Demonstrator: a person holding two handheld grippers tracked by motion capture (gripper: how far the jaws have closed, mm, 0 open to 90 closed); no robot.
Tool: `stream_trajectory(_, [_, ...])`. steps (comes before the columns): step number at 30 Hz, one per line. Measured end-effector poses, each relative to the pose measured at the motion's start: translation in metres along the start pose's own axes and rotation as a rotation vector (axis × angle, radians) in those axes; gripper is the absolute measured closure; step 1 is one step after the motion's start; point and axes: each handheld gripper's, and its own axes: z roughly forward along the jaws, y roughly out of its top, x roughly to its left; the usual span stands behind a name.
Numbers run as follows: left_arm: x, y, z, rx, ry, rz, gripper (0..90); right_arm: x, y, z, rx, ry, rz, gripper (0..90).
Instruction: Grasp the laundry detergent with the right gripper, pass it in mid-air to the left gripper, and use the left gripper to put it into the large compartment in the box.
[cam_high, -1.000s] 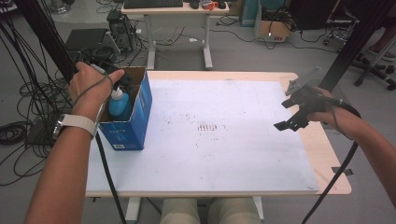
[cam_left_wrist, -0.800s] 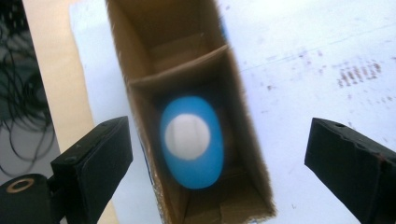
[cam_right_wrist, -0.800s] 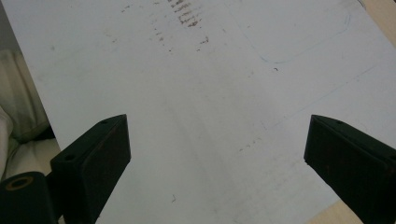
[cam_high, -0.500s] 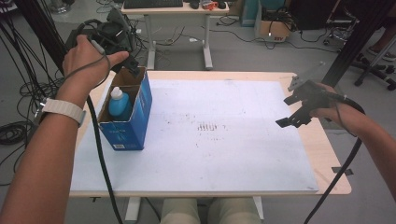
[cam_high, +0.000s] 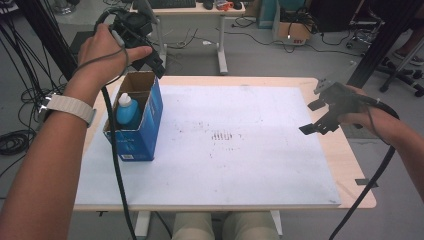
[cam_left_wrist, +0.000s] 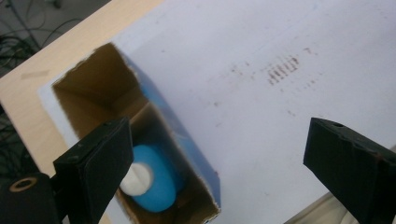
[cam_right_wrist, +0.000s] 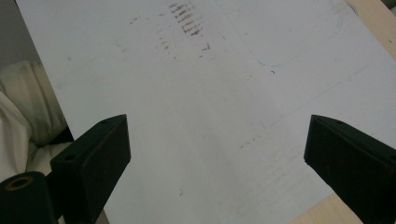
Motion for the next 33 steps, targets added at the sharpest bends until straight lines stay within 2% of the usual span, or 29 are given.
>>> stream_trajectory(3, [-0.005, 0.002, 0.003, 0.001, -0.020, 0.037, 8.8, 0.002, -0.001, -0.002, -0.005, 0.001, 0.001, 7.2])
stream_trajectory(7, [-0.013, 0.005, 0.009, -0.001, -0.040, 0.063, 8.9, 0.003, -0.001, -0.005, -0.011, -0.004, 0.001, 7.0])
stream_trajectory(8, [-0.013, 0.006, 0.009, 0.024, -0.034, 0.104, 8.9, 0.003, -0.001, -0.006, -0.013, -0.005, 0.001, 6.9])
stream_trajectory(15, [-0.021, 0.006, 0.019, 0.042, -0.066, 0.173, 8.9, 0.004, -0.002, -0.006, -0.013, -0.009, 0.006, 6.9])
stream_trajectory(16, [-0.022, 0.006, 0.021, 0.061, -0.081, 0.190, 8.9, 0.004, -0.002, -0.006, -0.014, -0.009, 0.007, 6.9])
stream_trajectory(17, [-0.022, 0.006, 0.023, 0.078, -0.071, 0.220, 8.9, 0.004, -0.003, -0.005, -0.015, -0.009, 0.008, 6.8])
stream_trajectory(21, [-0.026, 0.004, 0.033, 0.086, -0.083, 0.244, 9.0, 0.004, -0.004, -0.004, -0.012, -0.008, 0.010, 6.8])
stream_trajectory(24, [-0.028, 0.003, 0.035, 0.087, -0.085, 0.254, 8.9, 0.004, -0.004, -0.004, -0.013, -0.009, 0.010, 6.8])
stream_trajectory(28, [-0.033, 0.002, 0.037, 0.078, -0.093, 0.294, 9.0, 0.003, -0.004, -0.004, -0.021, -0.010, 0.005, 6.8])
stream_trajectory(33, [-0.037, 0.003, 0.041, 0.078, -0.104, 0.320, 9.0, 0.002, -0.005, -0.004, -0.025, -0.011, 0.009, 6.8])
